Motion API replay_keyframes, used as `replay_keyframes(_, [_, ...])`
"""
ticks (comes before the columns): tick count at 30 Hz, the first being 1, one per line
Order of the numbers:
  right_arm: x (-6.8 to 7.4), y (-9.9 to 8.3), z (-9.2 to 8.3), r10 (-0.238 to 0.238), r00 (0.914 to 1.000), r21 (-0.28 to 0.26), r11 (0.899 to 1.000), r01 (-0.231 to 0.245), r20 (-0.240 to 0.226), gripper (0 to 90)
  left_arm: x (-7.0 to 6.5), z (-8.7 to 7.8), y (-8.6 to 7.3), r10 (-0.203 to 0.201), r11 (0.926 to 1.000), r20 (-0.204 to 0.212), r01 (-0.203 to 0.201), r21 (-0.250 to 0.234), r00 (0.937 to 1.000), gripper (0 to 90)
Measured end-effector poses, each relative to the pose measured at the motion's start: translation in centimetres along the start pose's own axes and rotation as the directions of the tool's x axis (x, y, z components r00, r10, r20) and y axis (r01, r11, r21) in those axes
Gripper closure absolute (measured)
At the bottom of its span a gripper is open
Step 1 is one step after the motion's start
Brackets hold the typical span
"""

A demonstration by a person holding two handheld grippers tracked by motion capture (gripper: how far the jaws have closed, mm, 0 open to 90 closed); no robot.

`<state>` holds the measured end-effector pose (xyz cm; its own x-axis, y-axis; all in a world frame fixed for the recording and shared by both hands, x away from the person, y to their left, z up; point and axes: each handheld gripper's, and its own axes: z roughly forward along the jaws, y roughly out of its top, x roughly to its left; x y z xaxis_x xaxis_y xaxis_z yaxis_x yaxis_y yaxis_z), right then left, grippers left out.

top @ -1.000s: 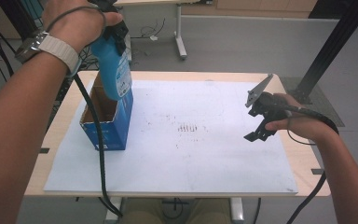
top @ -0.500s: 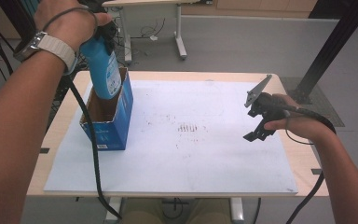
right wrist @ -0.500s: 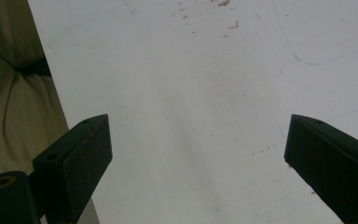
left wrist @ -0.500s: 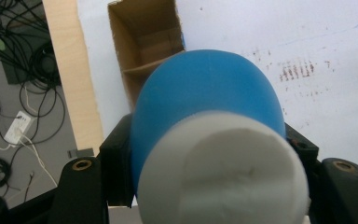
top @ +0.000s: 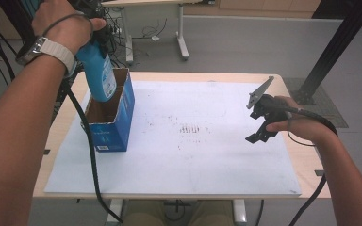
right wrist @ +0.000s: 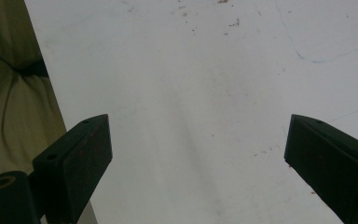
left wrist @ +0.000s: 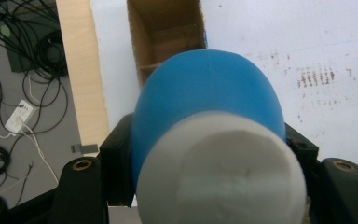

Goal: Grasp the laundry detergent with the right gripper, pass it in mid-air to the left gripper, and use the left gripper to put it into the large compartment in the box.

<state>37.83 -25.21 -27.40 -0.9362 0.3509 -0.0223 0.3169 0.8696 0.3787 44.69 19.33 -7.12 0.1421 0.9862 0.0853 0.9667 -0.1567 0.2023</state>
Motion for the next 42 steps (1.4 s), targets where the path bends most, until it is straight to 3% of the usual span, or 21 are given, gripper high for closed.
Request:
replay_keyframes(26, [-0.6, -0.1, 0.9, 0.017, 0.9998, 0.003, 1.0, -0.017, -0.013, 7.4, 1.4, 5.4, 0.1, -0.018, 0.9995, -0.007, 0.018, 0.027, 0.9998, 37.6])
replay_keyframes(42, [-0.6, -0.5, 1.3, 0.027, 0.9994, 0.006, 1.0, -0.027, -0.02, 7.4, 1.6, 10.2, -0.7, -0.014, 0.9995, 0.001, 0.014, 0.029, 0.9999, 37.6])
